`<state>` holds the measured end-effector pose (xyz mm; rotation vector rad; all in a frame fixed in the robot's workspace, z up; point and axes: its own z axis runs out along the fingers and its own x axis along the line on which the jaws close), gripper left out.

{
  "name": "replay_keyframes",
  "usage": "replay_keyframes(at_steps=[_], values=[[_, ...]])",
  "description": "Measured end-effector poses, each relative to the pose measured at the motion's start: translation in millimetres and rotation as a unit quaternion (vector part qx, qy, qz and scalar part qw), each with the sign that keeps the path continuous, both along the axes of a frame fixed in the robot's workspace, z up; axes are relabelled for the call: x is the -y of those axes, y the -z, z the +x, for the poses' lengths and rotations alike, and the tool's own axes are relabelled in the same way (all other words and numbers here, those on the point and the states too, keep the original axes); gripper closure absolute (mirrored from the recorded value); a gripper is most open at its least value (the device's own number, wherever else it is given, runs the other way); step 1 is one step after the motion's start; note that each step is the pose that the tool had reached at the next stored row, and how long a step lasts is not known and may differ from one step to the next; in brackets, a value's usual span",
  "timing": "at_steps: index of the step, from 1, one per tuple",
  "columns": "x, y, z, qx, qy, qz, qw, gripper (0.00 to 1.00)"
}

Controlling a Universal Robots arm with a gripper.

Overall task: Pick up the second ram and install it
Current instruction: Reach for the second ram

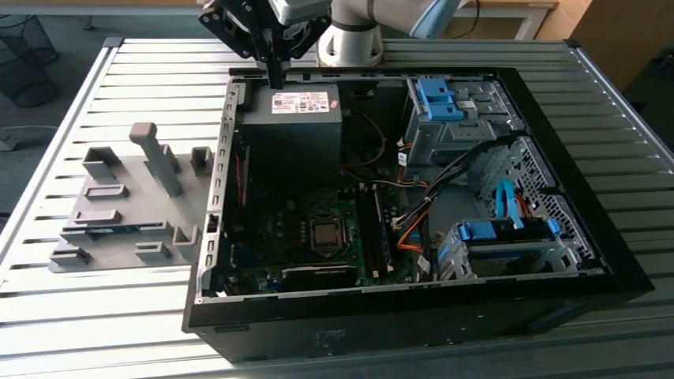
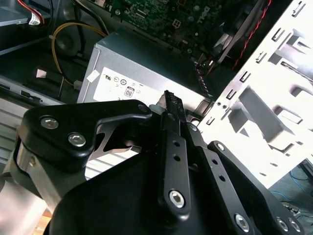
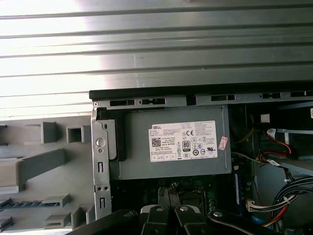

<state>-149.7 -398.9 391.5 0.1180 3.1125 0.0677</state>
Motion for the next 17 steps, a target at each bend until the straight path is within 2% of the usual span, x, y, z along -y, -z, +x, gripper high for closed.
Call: replay_keyframes(at_steps=[17], values=[[0.0,0.6,-3.7,0.0,0.0,0.0,1.0,0.89]])
